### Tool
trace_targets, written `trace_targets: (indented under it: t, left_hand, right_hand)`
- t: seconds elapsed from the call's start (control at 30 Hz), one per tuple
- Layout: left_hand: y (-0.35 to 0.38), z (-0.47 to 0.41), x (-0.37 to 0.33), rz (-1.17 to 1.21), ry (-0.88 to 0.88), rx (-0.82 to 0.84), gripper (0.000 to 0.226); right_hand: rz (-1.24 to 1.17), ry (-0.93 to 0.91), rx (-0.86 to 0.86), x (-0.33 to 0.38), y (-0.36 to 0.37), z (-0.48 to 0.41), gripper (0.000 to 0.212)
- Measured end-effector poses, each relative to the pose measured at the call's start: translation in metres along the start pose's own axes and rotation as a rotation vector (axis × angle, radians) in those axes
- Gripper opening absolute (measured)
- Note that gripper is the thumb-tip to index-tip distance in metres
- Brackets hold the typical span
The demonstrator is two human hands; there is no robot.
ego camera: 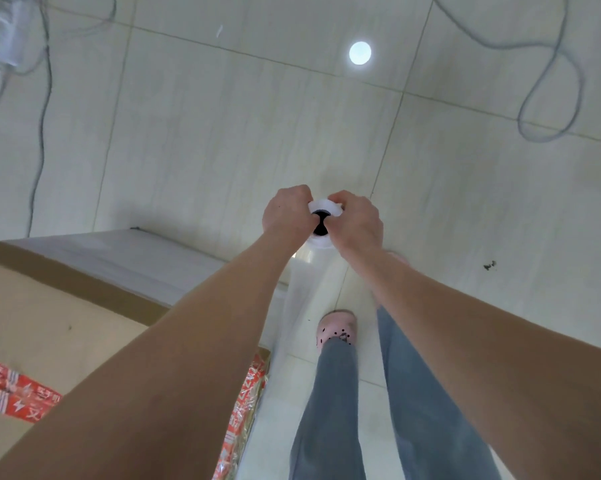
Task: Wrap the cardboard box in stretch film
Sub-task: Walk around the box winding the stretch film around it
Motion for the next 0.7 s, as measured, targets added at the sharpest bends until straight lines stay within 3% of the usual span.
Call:
trace_targets:
  t: [0.27,0.4,0.53,0.7]
  left_hand:
    - [-0.016,-0.012,0.013,0.274,-0.299,-0.063,0.022]
    - [-0.022,-0.015,0.023,0.303,-0.402,-0.046,0.021]
    - [-0.023,-0.019,0.025,0.339,-0.406,-0.013,0.024]
    - [-0.035,-0.033,0.026,0.218,-0.314,-0.009,0.030]
  right_hand:
    - [0.031,-0.119,0.015,0.032,-0.010,-0.020,0.035]
    - [0.038,-0.018,0.112,0.045,-0.004,-0.026,0.039]
    - [0.037,-0.022,0.137,0.054,-0.001,-0.030,0.036]
    - [0.086,-0.059,0.140,0.064,0.005,-0.033,0.033]
Point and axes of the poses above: each hand's wrist, its own z-axis away from the middle knuckle, its own y-axis out of the palm, x = y × z, the point moved 2 cm from there along -z, towards the middle knuckle
